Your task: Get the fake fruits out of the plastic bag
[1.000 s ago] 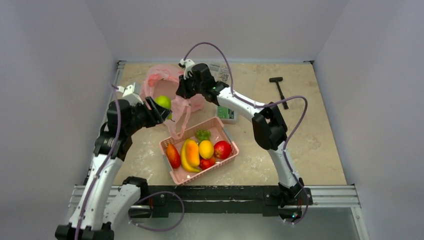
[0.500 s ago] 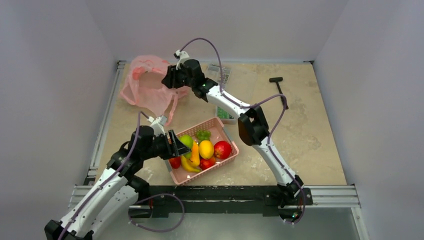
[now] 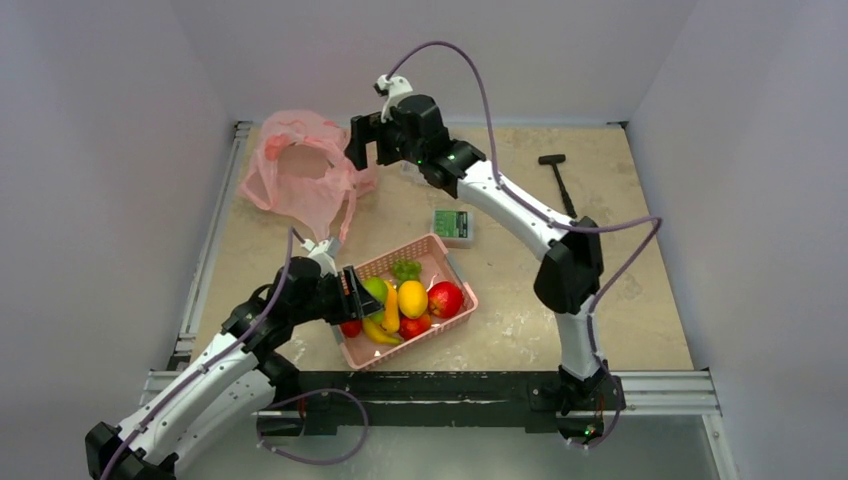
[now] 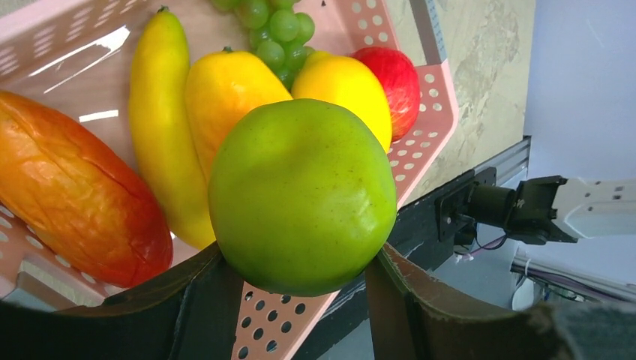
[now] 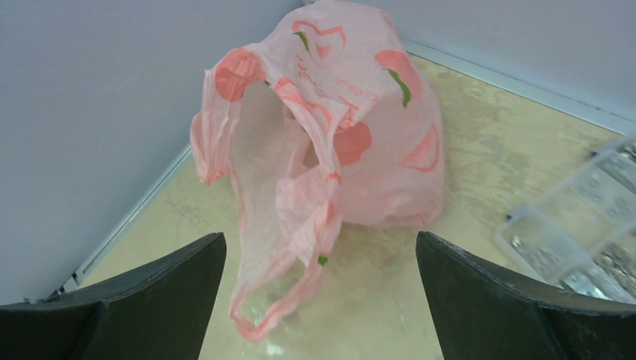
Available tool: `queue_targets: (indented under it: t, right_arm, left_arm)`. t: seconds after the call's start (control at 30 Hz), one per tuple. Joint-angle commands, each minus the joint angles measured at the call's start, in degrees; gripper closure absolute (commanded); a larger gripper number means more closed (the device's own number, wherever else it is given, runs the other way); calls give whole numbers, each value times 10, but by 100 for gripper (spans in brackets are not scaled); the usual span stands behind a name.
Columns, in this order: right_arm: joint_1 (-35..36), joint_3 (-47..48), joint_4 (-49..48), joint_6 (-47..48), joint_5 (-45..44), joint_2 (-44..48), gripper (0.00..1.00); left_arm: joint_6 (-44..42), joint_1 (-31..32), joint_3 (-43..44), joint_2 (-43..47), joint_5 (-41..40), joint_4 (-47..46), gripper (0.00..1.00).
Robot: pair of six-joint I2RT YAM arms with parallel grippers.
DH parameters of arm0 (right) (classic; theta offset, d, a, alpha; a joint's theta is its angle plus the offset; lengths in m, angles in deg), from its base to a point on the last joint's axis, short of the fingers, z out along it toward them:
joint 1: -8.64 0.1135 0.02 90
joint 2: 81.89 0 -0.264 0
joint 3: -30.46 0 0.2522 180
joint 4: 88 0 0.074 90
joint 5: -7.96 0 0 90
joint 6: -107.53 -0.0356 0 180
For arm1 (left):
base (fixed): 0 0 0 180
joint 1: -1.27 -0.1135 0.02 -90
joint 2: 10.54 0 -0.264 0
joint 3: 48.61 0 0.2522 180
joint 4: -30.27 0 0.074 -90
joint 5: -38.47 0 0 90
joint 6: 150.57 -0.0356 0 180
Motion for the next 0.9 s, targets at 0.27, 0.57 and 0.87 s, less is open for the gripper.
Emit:
queue_targets:
  t: [0.27,0.57,0.87]
  right_arm:
    - [1,-339,32,55,-84,313,1]
    - [0,-479,76,50,-122,499,1]
    - [0,-547,143,8,-188,677,1]
  left_arm:
    - [46,7,-76,101,-23,34,45]
    - [23,7,-34,112,-42,78,6]
    - [-24,7,97,149,-67,173,5]
